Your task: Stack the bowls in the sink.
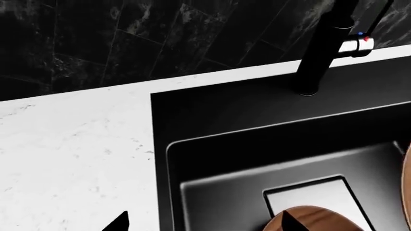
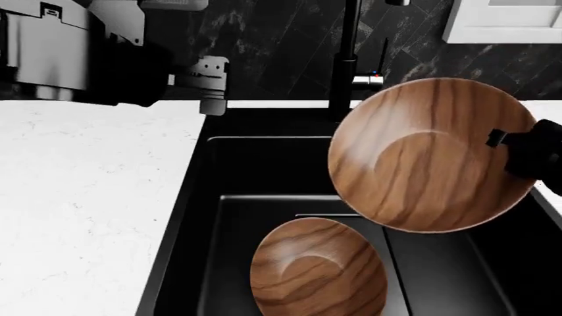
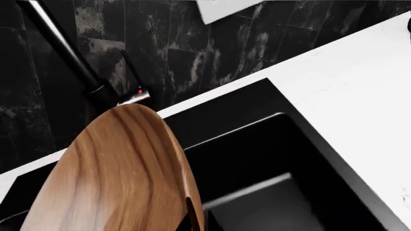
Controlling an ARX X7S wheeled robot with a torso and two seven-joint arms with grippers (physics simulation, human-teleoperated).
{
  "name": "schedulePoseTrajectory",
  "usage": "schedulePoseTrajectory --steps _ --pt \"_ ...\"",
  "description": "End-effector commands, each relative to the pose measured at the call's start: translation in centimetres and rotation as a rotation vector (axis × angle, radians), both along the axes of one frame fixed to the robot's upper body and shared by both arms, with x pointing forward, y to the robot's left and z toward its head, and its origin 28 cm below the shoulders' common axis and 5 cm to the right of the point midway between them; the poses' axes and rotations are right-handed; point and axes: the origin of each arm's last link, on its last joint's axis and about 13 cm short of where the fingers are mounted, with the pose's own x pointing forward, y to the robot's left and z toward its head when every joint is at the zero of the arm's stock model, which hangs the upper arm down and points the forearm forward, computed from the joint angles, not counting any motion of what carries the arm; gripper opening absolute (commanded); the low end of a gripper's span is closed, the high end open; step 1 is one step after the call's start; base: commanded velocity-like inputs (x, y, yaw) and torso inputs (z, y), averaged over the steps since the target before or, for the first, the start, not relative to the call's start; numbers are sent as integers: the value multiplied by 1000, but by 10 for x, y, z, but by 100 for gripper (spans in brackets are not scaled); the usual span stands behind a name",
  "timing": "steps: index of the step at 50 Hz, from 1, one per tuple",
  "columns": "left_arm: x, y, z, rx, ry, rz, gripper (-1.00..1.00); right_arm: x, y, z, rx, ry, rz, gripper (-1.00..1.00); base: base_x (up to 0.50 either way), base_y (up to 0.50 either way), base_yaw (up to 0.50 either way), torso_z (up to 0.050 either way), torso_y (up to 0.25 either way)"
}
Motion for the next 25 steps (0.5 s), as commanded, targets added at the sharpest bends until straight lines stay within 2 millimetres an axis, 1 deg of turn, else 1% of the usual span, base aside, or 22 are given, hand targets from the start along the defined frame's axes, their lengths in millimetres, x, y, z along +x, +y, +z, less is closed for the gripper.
schedulePoseTrajectory --steps 1,7,15,19,25 --pt "-6 7 0 -17 -10 19 100 16 10 -12 60 33 49 -100 0 0 0 0 0" --pt "-6 11 -2 -21 -8 31 100 26 14 -22 121 56 92 -100 0 0 0 0 0" --pt "-7 15 -6 -29 1 43 100 42 7 -40 194 135 116 -100 0 0 0 0 0" --pt "-6 16 -6 -35 -1 51 100 46 5 -48 189 175 142 -100 0 0 0 0 0" --pt "-6 17 -8 -38 2 58 100 46 8 -58 170 233 191 -100 0 0 0 0 0"
